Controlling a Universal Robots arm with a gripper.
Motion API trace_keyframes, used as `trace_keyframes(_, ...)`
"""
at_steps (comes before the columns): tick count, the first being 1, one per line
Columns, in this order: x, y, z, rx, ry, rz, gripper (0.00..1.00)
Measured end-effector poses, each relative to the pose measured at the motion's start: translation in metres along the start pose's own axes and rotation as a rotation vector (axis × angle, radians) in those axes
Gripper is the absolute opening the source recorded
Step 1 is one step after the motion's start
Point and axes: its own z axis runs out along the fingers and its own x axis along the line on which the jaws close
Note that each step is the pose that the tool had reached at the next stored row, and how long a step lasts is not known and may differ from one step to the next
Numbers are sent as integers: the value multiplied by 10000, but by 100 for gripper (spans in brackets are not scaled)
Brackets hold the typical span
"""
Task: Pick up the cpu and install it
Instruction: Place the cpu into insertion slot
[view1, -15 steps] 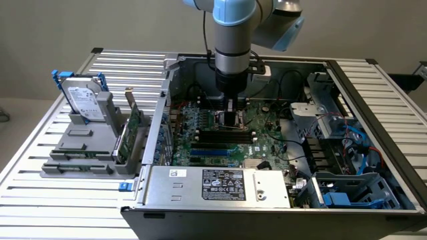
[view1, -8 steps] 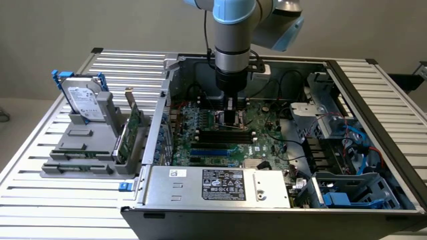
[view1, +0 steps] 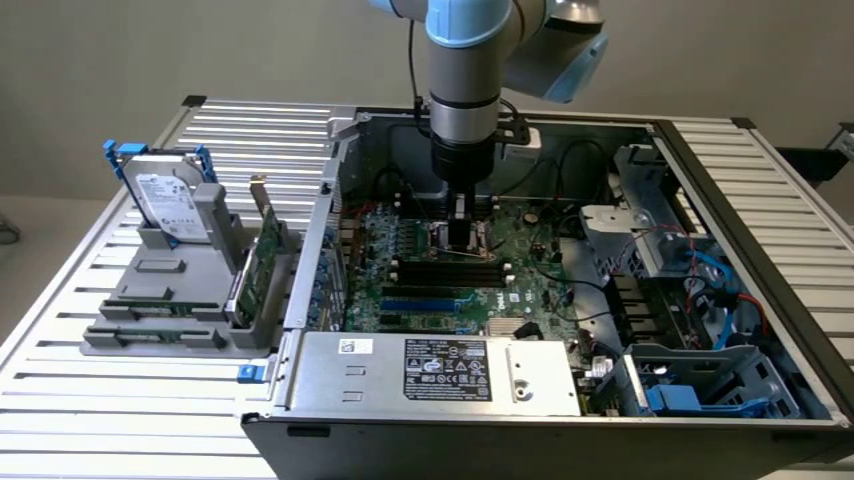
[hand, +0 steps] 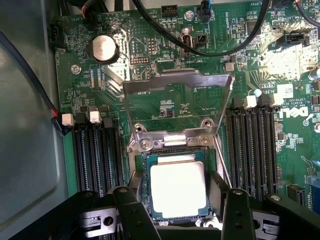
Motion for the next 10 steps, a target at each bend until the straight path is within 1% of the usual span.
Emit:
trace_keyframes(5, 1, 0, -2, 0, -1, 0, 62)
trace_keyframes(10, 0, 0, -6, -3, -19, -1, 62)
